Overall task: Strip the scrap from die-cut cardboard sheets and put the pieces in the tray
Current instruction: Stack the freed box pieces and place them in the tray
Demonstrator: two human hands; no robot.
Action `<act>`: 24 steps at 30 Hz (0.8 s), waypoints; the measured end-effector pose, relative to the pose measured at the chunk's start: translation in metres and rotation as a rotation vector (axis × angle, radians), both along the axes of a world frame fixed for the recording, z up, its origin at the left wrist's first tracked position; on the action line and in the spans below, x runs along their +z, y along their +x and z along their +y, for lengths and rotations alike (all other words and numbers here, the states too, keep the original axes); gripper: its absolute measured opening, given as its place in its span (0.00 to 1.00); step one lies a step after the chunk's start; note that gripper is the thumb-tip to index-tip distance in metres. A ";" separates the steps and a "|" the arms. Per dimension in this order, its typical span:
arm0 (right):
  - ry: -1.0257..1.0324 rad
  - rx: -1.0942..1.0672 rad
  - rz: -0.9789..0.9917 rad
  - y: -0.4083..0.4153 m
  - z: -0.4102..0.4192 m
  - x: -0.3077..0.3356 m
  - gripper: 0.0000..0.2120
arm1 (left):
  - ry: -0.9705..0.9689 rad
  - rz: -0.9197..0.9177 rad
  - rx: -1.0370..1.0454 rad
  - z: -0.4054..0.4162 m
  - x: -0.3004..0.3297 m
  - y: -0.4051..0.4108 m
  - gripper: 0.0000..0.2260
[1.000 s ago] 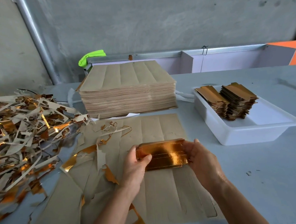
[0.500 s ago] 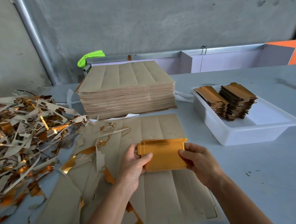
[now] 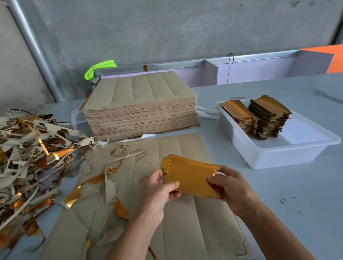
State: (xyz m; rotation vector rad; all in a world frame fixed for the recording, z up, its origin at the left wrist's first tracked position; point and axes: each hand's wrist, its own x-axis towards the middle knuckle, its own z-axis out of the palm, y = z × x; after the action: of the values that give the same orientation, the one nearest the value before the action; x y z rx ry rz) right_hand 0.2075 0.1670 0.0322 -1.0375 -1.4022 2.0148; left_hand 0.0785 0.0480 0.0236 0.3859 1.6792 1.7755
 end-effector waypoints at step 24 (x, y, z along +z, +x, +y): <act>0.228 -0.039 -0.078 0.025 0.072 0.046 0.05 | 0.042 0.014 -0.173 0.090 0.044 0.018 0.08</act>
State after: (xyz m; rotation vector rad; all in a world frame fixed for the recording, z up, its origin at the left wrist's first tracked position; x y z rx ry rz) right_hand 0.2328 0.2395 0.0783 -1.0424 -1.5961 1.7543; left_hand 0.0968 0.1378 0.0671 0.5473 1.5697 1.6863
